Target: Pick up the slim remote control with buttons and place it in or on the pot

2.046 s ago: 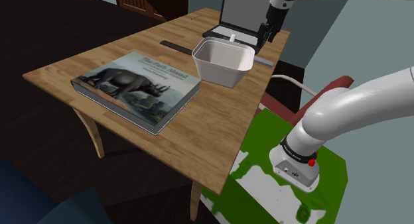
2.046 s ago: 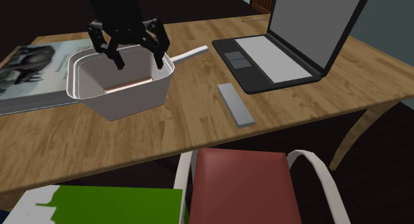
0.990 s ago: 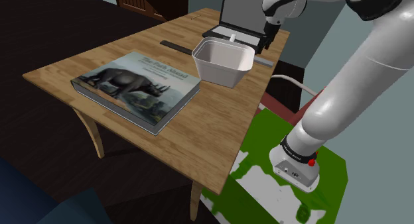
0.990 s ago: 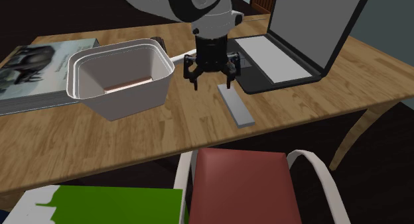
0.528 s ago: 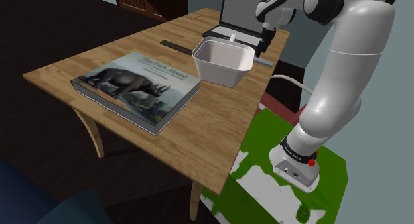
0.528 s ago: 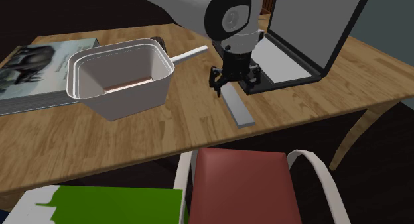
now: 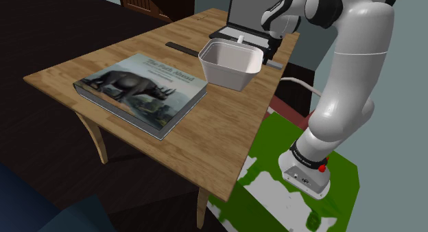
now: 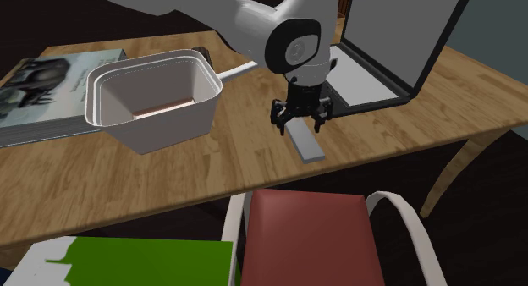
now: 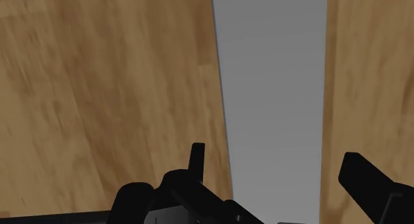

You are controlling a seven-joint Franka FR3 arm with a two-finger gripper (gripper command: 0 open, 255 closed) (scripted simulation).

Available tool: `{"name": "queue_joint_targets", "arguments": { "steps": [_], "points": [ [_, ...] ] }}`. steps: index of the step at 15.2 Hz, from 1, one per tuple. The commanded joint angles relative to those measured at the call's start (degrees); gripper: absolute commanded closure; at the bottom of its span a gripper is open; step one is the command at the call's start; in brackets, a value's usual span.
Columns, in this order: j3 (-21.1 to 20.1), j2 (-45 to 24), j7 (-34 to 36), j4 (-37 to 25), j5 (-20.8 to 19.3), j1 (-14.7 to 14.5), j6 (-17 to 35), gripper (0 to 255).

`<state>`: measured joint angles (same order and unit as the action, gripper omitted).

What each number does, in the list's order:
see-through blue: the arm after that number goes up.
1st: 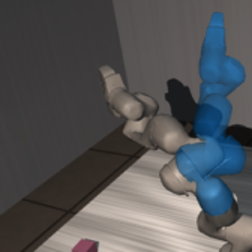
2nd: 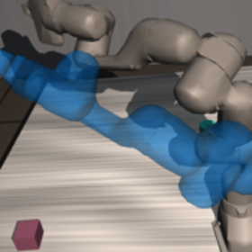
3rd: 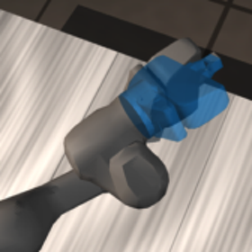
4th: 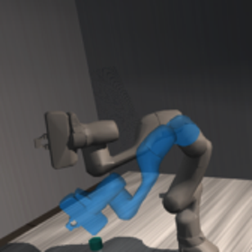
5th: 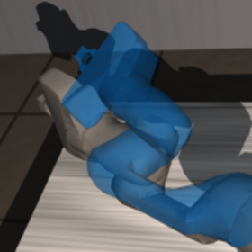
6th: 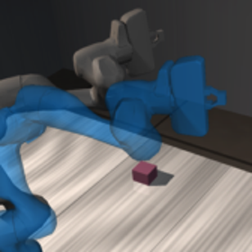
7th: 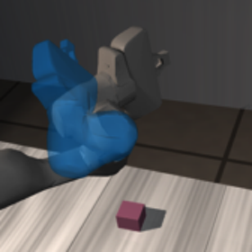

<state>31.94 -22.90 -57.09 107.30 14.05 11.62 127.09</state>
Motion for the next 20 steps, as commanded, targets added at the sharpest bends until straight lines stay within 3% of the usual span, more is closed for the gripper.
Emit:
{"name": "queue_joint_targets", "arguments": {
  "steps": [1, 7, 8, 20],
  "points": [
    [-0.1, -0.2, -0.2, 0.3, 0.2, 0.1, 0.5, 0],
    [-0.1, -0.2, -0.2, 0.3, 0.2, 0.1, 0.5, 0],
    [-0.1, -0.2, -0.2, 0.3, 0.2, 0.1, 0.5, 255],
    [0.4, 1.1, 0.4, -0.4, -0.7, -0.3, -1.3, 255]
  ]
}}
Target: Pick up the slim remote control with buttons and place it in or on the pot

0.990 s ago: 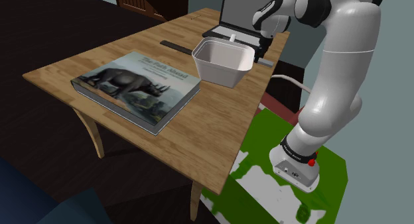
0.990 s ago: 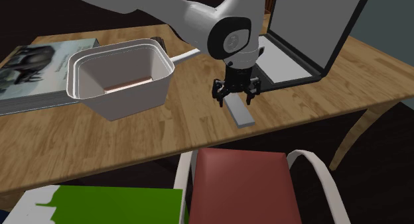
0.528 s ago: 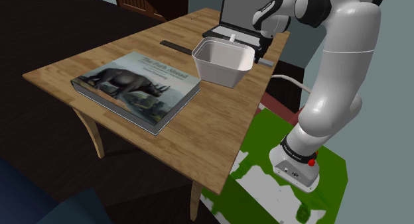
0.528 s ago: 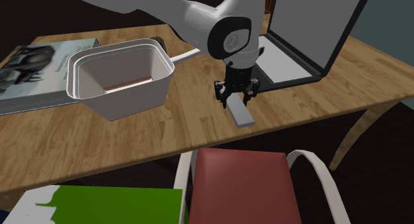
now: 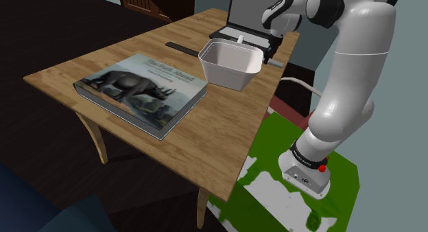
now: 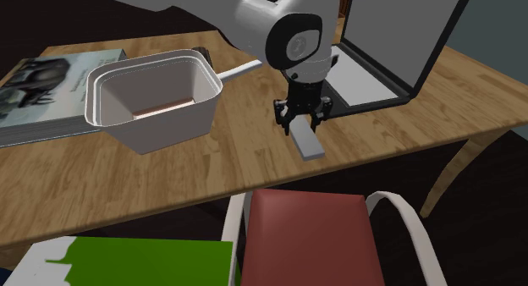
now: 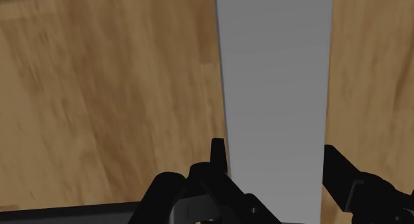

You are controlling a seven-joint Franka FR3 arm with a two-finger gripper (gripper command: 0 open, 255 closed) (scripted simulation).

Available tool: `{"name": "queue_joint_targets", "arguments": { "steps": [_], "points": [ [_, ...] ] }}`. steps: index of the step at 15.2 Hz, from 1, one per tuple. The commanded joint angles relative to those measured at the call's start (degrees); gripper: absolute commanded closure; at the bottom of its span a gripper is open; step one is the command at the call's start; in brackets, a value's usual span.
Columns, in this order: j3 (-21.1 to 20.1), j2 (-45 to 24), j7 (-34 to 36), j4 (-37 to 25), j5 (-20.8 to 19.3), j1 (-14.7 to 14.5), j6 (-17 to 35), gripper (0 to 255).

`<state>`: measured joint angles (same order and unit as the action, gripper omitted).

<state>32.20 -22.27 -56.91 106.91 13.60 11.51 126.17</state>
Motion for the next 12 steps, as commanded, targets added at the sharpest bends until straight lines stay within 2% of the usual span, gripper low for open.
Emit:
{"name": "queue_joint_targets", "arguments": {
  "steps": [1, 12],
  "points": [
    [0.3, 0.9, 0.4, -0.3, -0.6, -0.3, -1.0, 255],
    [1.6, 4.7, 2.2, -4.1, -3.4, -1.2, -8.1, 255]
  ]
}}
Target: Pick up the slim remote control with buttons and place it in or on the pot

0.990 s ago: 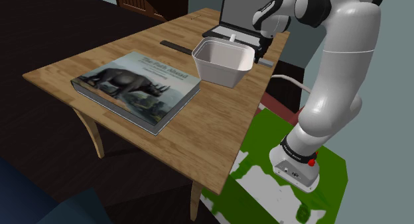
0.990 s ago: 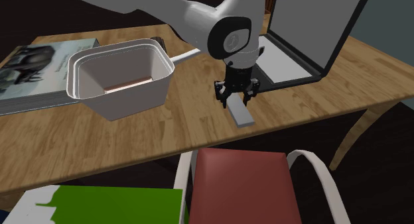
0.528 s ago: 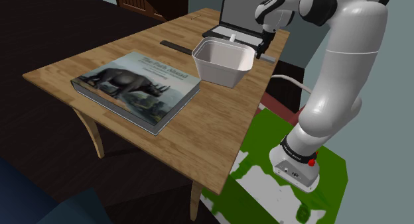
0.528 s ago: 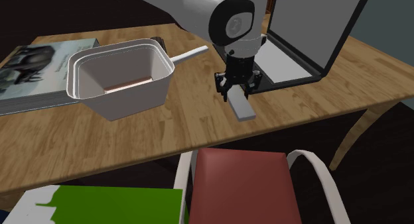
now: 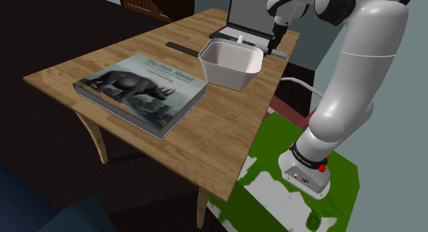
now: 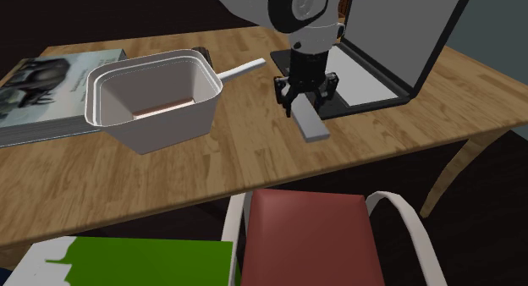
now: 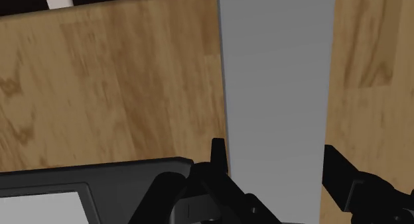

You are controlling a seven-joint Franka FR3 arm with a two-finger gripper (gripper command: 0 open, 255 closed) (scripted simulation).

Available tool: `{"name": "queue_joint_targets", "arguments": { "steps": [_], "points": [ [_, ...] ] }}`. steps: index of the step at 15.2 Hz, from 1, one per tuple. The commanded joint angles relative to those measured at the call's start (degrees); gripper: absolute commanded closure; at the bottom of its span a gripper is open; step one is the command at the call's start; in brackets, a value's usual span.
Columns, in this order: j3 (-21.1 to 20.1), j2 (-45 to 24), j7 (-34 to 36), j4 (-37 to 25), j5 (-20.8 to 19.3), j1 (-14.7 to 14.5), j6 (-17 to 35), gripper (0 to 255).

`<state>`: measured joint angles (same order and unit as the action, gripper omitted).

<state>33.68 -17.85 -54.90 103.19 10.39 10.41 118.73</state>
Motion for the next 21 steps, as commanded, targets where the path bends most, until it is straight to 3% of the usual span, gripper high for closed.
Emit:
{"name": "queue_joint_targets", "arguments": {
  "steps": [1, 21],
  "points": [
    [0.2, 0.6, 0.3, -0.8, -0.4, -0.1, -1.3, 255],
    [1.2, 3.6, 1.8, -12.6, -2.8, -0.2, -15.6, 255]
  ]
}}
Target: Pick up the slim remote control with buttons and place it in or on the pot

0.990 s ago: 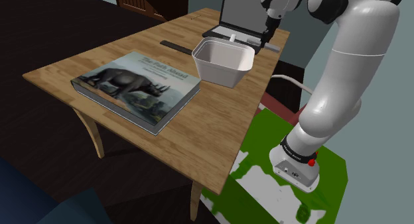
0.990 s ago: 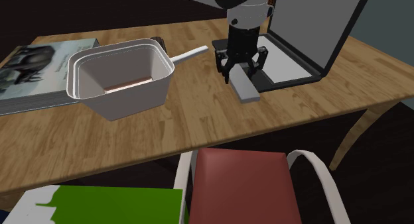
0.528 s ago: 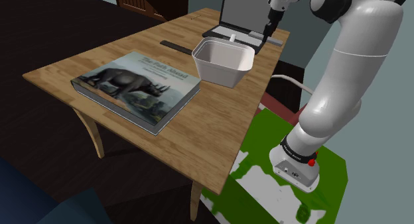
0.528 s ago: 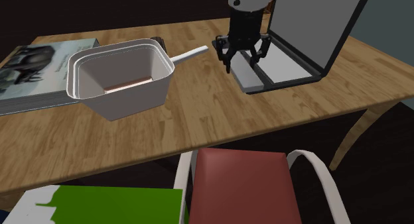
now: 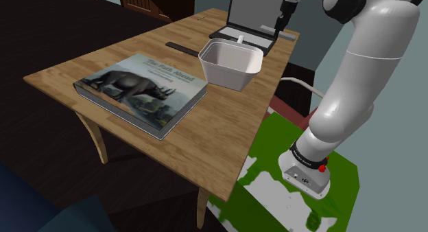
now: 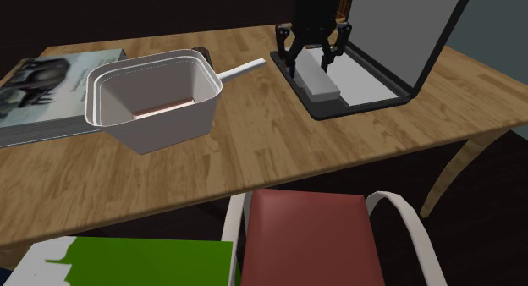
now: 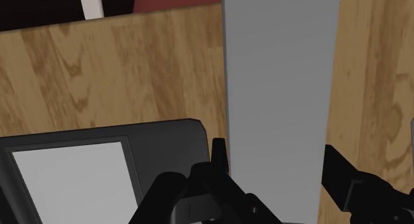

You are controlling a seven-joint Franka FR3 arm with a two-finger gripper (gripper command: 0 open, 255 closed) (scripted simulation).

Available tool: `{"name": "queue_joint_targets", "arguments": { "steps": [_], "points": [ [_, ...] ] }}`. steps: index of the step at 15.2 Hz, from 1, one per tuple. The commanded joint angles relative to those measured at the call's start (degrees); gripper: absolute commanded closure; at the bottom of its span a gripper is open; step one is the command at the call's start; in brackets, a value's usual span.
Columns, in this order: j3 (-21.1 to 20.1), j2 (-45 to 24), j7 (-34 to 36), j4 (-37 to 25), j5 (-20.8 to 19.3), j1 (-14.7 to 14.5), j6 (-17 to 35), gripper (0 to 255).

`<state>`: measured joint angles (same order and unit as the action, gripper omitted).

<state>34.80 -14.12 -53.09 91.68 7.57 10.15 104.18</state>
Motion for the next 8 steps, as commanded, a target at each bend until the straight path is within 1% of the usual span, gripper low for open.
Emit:
{"name": "queue_joint_targets", "arguments": {
  "steps": [1, 6, 8],
  "points": [
    [0.1, -0.1, 0.0, -1.9, 0.0, 0.2, -1.8, 255],
    [0.2, -0.3, 0.0, -6.0, 0.1, 0.5, -5.7, 255],
    [-0.5, 2.6, 3.2, -2.6, -1.7, -2.1, -4.7, 255]
  ]
}}
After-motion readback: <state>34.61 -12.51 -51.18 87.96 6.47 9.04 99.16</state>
